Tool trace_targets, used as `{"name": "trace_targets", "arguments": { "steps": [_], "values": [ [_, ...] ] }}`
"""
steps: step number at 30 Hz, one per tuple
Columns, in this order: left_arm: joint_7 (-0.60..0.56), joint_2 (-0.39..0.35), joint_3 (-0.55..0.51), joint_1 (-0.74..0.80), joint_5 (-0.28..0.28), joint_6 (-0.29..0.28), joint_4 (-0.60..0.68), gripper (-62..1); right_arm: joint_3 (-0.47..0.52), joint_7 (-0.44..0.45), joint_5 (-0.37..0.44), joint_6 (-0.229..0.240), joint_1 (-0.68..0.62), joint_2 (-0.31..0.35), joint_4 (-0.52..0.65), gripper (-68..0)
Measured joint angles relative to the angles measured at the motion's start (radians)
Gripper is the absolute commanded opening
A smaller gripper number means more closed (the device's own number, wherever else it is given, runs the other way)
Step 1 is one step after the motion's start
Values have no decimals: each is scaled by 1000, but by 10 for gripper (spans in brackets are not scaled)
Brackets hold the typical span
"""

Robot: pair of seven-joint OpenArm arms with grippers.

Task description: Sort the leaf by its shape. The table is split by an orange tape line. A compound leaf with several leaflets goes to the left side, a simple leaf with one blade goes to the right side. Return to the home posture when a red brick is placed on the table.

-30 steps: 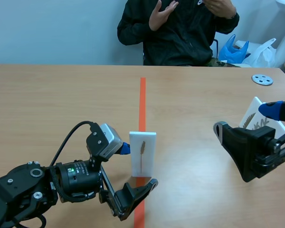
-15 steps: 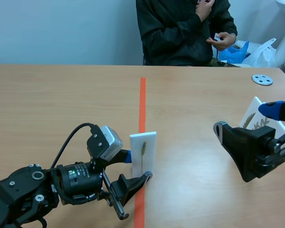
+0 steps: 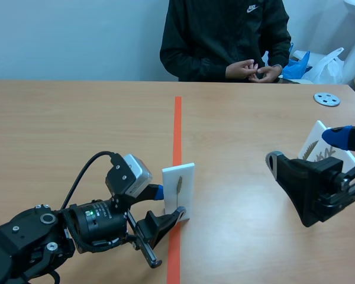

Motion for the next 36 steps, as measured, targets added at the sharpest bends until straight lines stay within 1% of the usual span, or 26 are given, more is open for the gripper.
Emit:
{"name": "trace_targets", "arguments": {
  "steps": [2,4,8,11,12,22,24,27,29,30,33,34,36],
  "values": [
    [0,1,0,0,-29,15,0,-370,0,0,0,0,0,0,0,4],
    [0,3,0,0,-29,25,0,-422,0,0,0,0,0,0,0,4],
    [5,9,0,0,-29,26,0,-478,0,0,0,0,0,0,0,4],
    [4,18,0,0,-29,26,0,-556,0,0,0,0,0,0,0,4],
    [4,19,0,0,-29,26,0,-569,0,0,0,0,0,0,0,4],
    [7,15,0,1,-28,26,11,-569,0,0,0,0,0,0,0,4],
    [11,2,0,6,-28,25,47,-569,0,0,0,0,0,0,0,4],
    [56,-22,-36,29,-35,25,160,-569,0,0,0,0,0,0,0,4],
    [88,-32,-85,51,-87,26,237,-569,0,0,0,0,0,0,0,4],
    [101,-35,-116,59,-104,26,269,-568,0,0,0,0,0,0,0,4],
    [153,-33,-228,70,-177,35,314,-569,0,0,0,0,0,0,0,4],
    [170,-34,-267,70,-198,47,314,-568,0,0,0,0,0,0,0,4],
    [199,-34,-340,70,-233,93,311,-568,0,0,0,0,0,0,0,4]
  ]
}}
